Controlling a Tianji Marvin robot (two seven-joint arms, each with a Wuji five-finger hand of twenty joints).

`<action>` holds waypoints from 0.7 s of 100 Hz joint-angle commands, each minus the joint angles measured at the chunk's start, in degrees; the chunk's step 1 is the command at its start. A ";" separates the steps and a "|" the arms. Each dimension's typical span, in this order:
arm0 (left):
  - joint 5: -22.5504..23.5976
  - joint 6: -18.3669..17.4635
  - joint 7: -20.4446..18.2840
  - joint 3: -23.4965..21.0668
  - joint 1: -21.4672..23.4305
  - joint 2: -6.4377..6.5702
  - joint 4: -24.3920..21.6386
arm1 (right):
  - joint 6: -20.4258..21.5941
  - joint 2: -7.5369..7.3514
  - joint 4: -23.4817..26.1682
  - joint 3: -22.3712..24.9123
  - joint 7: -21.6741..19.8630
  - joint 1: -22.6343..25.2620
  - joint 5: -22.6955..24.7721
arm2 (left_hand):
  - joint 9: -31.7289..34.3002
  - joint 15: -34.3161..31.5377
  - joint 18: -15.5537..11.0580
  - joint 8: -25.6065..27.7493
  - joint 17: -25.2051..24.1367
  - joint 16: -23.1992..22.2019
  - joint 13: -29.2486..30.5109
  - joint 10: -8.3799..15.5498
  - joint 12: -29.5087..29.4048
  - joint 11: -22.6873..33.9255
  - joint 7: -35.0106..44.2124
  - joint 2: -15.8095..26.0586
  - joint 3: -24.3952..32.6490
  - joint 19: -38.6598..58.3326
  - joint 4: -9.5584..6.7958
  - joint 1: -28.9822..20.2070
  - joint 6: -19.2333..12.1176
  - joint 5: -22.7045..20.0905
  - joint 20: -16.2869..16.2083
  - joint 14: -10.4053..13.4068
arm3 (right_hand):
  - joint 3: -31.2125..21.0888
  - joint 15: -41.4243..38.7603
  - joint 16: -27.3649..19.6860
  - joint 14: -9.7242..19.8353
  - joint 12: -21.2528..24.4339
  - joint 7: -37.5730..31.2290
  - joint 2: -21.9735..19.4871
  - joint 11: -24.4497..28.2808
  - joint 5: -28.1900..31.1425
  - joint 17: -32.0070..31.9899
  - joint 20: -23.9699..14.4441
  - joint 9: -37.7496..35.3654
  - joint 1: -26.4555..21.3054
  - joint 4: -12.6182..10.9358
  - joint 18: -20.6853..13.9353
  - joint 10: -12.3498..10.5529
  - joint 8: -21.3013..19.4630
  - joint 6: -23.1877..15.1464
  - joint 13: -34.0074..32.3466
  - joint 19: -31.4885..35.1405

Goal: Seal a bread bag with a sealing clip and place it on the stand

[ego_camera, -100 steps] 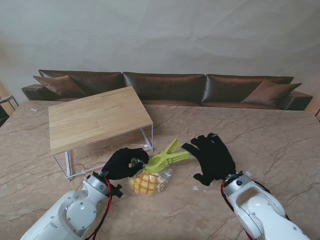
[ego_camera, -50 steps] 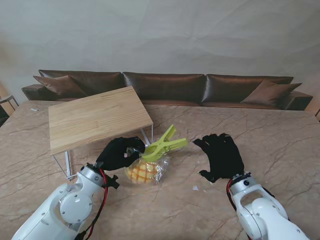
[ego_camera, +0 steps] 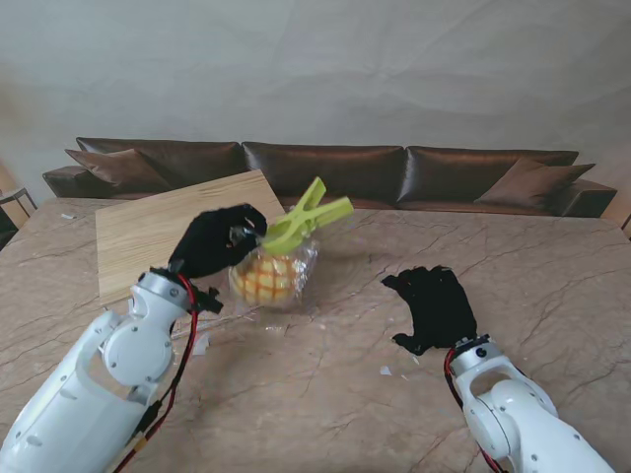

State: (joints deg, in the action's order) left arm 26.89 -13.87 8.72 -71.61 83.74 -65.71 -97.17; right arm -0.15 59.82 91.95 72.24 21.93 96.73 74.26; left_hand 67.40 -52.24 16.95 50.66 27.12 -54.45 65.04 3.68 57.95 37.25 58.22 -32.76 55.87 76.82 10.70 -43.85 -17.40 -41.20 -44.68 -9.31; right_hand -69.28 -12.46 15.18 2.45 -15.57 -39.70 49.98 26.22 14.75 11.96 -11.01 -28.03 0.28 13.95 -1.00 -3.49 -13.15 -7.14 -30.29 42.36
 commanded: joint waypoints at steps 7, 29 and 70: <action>-1.86 2.33 -0.80 -1.08 -4.39 -0.47 0.75 | 0.95 0.06 -1.09 -0.61 -0.16 -0.96 -0.16 | 1.68 -0.95 0.90 3.71 0.11 -1.00 0.80 6.82 1.00 5.43 5.18 5.62 -0.50 2.26 -2.22 -2.72 -1.63 -1.90 -0.98 0.16 | 0.92 0.07 -0.39 0.48 0.55 0.67 -1.19 -0.93 0.18 -0.93 1.19 1.78 -1.53 -1.59 0.25 0.93 1.24 0.05 0.95 0.25; -4.01 6.72 -2.33 -1.68 -11.23 -0.73 6.47 | 2.77 -0.17 -4.71 -1.98 -1.12 -4.07 -1.35 | 1.56 -0.72 0.56 3.82 0.06 -0.94 0.80 7.06 1.08 5.35 5.08 5.89 -0.74 2.18 -2.16 -2.73 -1.87 -1.72 -0.93 0.39 | 1.10 0.17 -0.38 0.56 0.68 0.82 -1.27 -1.22 0.12 -0.87 1.50 1.83 -1.67 -1.71 0.42 1.07 1.22 0.22 1.15 0.35; -5.24 11.26 -3.51 -0.21 -22.52 -1.25 21.37 | 3.25 0.07 -10.17 -6.23 -0.36 -9.19 -4.39 | 1.25 -0.97 0.45 3.81 -0.29 -1.36 0.56 6.97 1.32 5.36 4.94 6.00 -1.61 2.63 -2.27 -3.32 -1.62 -1.12 -1.40 0.22 | 1.21 0.00 -0.22 0.50 0.51 0.70 -1.78 -0.92 0.08 -1.03 1.76 2.03 -1.82 -1.80 0.67 1.03 1.06 0.02 1.31 0.51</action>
State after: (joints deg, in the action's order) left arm 21.71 -2.98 4.99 -71.92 61.55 -66.68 -76.77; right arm 2.96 59.54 82.14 66.43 21.28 87.81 70.12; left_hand 67.35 -52.25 16.96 51.27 27.04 -54.48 65.04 3.68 58.10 37.45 58.22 -32.24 55.37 76.82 10.70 -43.90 -17.78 -40.80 -44.68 -9.31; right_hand -68.73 -12.47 15.18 2.45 -15.54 -39.33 49.39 26.20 14.81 11.82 -9.76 -28.03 0.24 13.94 -0.55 -3.24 -13.12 -7.14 -29.90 42.49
